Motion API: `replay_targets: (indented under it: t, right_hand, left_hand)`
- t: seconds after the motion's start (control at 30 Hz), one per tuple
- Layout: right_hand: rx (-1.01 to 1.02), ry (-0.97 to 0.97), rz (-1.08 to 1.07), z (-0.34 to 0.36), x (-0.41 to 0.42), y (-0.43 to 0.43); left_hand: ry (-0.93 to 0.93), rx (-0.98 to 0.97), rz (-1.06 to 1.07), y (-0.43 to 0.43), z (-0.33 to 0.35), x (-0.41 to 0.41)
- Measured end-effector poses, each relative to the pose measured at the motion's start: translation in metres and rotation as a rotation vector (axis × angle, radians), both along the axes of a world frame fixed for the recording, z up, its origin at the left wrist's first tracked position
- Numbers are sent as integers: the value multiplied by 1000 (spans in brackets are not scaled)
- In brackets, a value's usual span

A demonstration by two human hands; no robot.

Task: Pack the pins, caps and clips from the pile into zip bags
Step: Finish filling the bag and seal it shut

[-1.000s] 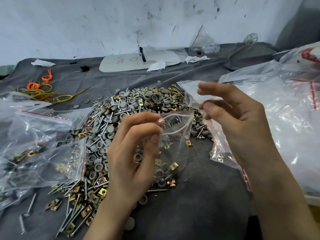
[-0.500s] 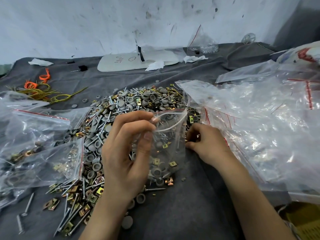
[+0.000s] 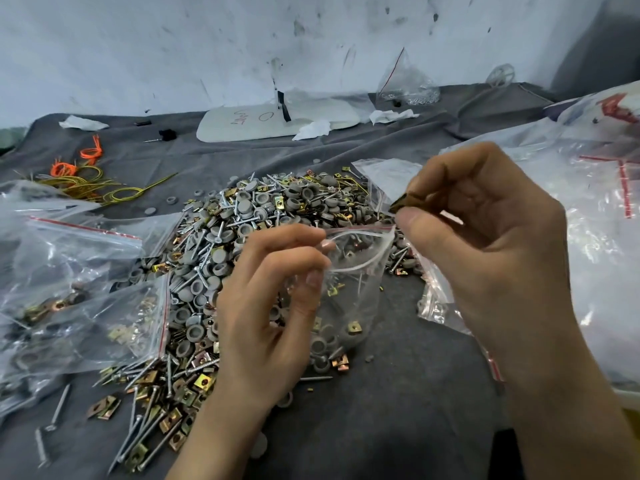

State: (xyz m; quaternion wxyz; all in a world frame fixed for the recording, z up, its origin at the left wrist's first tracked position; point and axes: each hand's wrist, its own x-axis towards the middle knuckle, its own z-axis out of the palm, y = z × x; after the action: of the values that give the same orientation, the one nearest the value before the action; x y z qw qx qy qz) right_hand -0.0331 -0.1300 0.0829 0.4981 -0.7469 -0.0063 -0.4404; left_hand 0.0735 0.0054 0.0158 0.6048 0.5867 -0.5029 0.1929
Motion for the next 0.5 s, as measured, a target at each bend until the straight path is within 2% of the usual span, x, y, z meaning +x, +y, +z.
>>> replay_targets:
  t: [0.13, 0.2, 0.3, 0.5]
  right_hand:
    - [-198, 106, -107, -1, 2, 1]
    - [-229, 136, -122, -1, 0, -1]
    - [-149, 113, -116, 0, -4, -5]
    - [4, 117, -238, -7, 1, -18]
  left_hand:
    - [-4, -3, -13, 0, 1, -3]
    - [-2, -7, -17, 0, 1, -3]
    - [4, -14, -14, 0, 1, -2]
    - [-11, -20, -7, 1, 1, 0]
